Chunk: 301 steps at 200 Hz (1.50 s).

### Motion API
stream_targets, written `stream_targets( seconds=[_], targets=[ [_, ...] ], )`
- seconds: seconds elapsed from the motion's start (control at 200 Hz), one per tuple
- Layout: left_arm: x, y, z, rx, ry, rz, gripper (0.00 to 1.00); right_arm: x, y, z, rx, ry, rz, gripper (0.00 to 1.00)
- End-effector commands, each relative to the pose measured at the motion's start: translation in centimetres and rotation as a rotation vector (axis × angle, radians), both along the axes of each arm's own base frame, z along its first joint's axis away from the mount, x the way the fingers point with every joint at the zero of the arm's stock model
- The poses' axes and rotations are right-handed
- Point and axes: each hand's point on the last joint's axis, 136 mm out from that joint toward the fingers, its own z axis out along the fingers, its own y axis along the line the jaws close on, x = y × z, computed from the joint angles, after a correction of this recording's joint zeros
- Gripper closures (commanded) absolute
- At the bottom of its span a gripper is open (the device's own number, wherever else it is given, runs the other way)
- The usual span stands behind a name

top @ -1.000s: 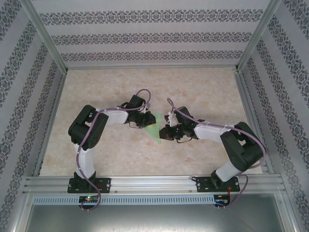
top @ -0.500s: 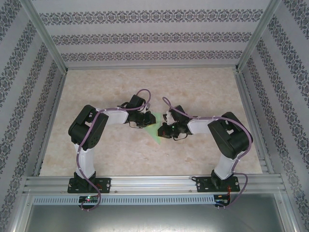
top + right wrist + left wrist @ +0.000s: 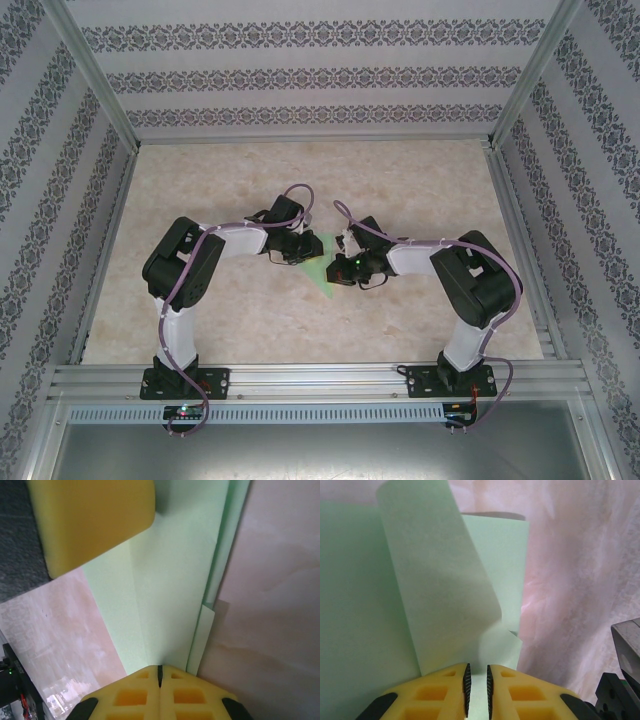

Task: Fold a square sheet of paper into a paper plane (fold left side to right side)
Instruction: Fourth fold the wing at the center of the table.

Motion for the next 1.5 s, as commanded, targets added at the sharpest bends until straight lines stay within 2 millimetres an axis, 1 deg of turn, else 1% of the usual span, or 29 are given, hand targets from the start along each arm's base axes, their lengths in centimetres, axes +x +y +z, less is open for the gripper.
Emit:
stream_targets(
  seconds=[0.0,0.345,0.485,0.545,0.605,0.724,0.814,0.884,0.949,1.029,1.139,1.289,1.409,1.499],
  targets=[
    [-1.2,0.5,-1.1,0.068,0.044,-0.021,0.79,-1.9,-3.4,-3.8,-0.197,0.078,-0.016,1.00],
    [0.8,-0.3,1.9,0.074,-0.019,-0.057,0.77,-2.3,-4.3,-4.6,-0.250,0.090,-0.010,1.00],
    [1.7,0.3,2.9,0.087,-0.037,-0.052,0.77,-2.3,-4.3,-4.5,-0.257,0.091,-0.004,1.00],
    [2.0,0.6,3.7,0.083,-0.053,-0.045,0.77,-2.4,-4.4,-4.4,-0.259,0.089,-0.002,1.00],
    [2.3,0.8,5.2,0.079,-0.095,-0.042,0.77,-2.4,-4.4,-4.4,-0.262,0.087,-0.004,1.00],
    [2.2,1.8,7.9,0.088,-0.168,-0.028,0.77,-2.3,-4.4,-4.2,-0.259,0.084,-0.004,1.00],
    [1.7,2.2,9.0,0.072,-0.200,-0.013,0.77,-2.4,-4.4,-4.0,-0.263,0.081,-0.005,1.00],
    [1.1,2.2,9.3,0.036,-0.212,-0.004,0.77,-2.4,-4.4,-4.0,-0.265,0.082,-0.003,1.00],
    [0.4,1.8,9.0,-0.011,-0.196,-0.006,0.77,-2.3,-4.4,-4.0,-0.266,0.081,-0.004,1.00],
    [-0.3,0.9,8.5,-0.075,-0.181,-0.024,0.78,-2.3,-4.3,-4.1,-0.265,0.083,-0.002,1.00],
    [-0.8,0.2,7.0,-0.099,-0.151,-0.035,0.79,-2.4,-4.2,-4.3,-0.269,0.088,0.004,1.00],
    [-0.4,-0.4,4.8,-0.107,-0.118,-0.042,0.79,-2.6,-4.4,-4.3,-0.276,0.088,0.006,1.00],
    [0.2,-1.2,4.0,-0.132,-0.110,-0.057,0.80,-2.7,-4.5,-4.3,-0.281,0.092,0.009,1.00],
    [0.6,-1.3,3.3,-0.126,-0.110,-0.067,0.80,-2.7,-4.5,-4.3,-0.282,0.092,0.010,1.00]
  ],
)
